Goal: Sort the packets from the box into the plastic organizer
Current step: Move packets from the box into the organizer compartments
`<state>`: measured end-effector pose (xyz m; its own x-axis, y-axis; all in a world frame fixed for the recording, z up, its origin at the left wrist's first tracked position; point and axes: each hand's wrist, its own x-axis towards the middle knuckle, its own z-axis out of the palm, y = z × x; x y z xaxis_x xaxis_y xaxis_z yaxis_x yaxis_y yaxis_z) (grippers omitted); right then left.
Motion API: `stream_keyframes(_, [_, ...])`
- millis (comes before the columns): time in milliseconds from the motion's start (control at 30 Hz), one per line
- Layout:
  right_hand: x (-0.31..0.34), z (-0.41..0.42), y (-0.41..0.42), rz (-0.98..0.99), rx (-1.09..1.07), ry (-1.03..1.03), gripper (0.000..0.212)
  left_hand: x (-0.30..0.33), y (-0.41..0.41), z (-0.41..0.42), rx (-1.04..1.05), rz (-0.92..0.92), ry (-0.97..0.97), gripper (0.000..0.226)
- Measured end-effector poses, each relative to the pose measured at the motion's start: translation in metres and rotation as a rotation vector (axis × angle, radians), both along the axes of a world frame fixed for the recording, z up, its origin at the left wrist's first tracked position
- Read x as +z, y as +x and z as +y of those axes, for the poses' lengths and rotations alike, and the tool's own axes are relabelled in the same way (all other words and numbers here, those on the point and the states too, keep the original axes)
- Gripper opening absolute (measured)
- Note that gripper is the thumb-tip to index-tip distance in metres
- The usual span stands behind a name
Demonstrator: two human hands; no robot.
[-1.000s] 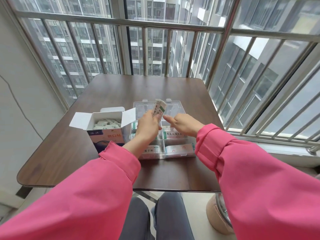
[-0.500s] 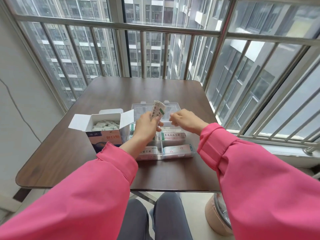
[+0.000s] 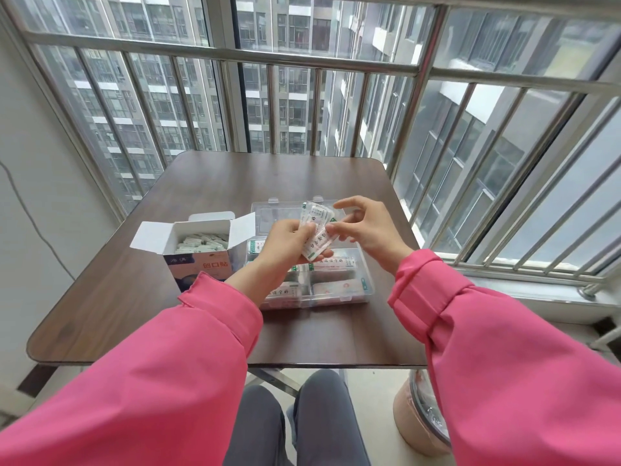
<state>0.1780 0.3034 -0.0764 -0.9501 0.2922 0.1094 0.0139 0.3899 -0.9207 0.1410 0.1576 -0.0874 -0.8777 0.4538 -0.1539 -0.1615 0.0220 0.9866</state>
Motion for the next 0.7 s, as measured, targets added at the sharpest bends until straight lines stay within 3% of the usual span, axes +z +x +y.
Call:
stream_keyframes(167, [-0.001, -0.001, 0.002, 0.085, 0.001, -0.037, 0.03, 0.0, -0.002, -0.006, 0.059, 0.012, 0.008, 0.017])
stream_keyframes(433, [-0.003, -0.008, 0.004, -0.033, -0.062, -0.119, 0.015, 0.001, 0.002, -0.007, 0.065, 0.056, -0.006, 0.014])
stream_keyframes(700, [-0.004, -0.009, 0.008, -0.062, -0.074, -0.298, 0.024, -0.001, 0.006, -0.006, 0.103, 0.054, 0.058, 0.027])
